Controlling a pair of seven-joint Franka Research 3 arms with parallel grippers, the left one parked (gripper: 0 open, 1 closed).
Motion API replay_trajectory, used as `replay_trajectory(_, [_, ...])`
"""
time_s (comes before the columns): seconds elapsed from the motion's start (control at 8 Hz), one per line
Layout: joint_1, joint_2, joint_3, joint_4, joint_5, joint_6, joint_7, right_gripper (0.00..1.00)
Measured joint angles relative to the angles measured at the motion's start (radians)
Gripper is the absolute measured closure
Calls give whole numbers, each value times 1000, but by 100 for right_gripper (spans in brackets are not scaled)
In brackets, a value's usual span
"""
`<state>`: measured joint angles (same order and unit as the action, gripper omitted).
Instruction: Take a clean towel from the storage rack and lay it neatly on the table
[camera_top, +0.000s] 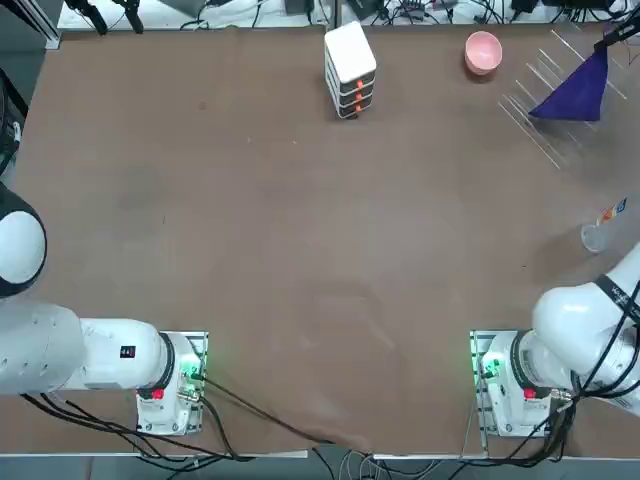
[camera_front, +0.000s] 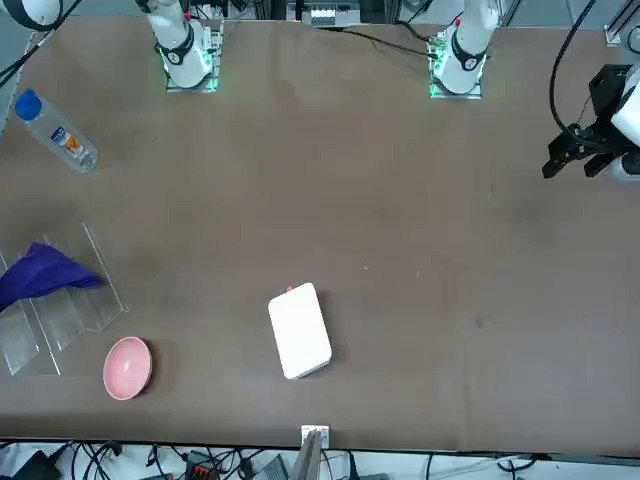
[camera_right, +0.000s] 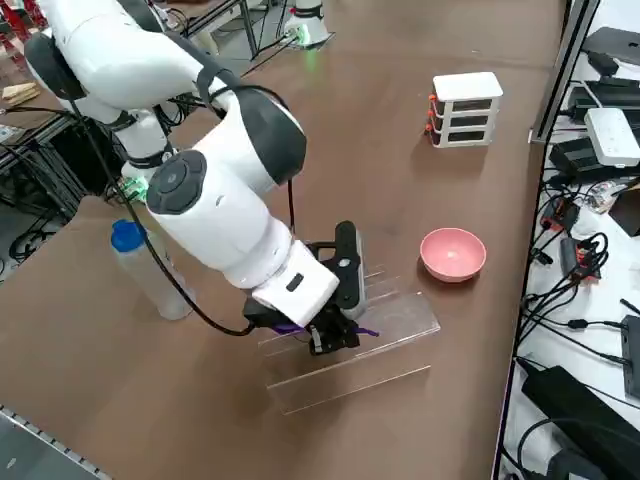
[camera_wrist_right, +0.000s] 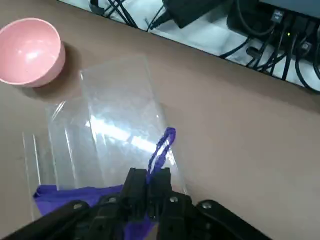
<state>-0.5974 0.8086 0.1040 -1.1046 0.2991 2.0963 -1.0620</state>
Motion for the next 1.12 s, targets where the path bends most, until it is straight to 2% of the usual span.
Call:
replay_trajectory(0.25, [0, -43, 1, 38, 12, -132, 38, 96])
replay_trajectory(0.62, [2, -162, 2, 58, 7, -386, 252, 96])
replay_trajectory(0.75, [9, -193, 3, 43, 5, -428, 338, 96])
replay_trajectory(1.0, [45, -300, 6, -103, -41, -409, 527, 96])
replay_trajectory(1.12, [73, -378, 8, -228, -87, -338, 629, 96])
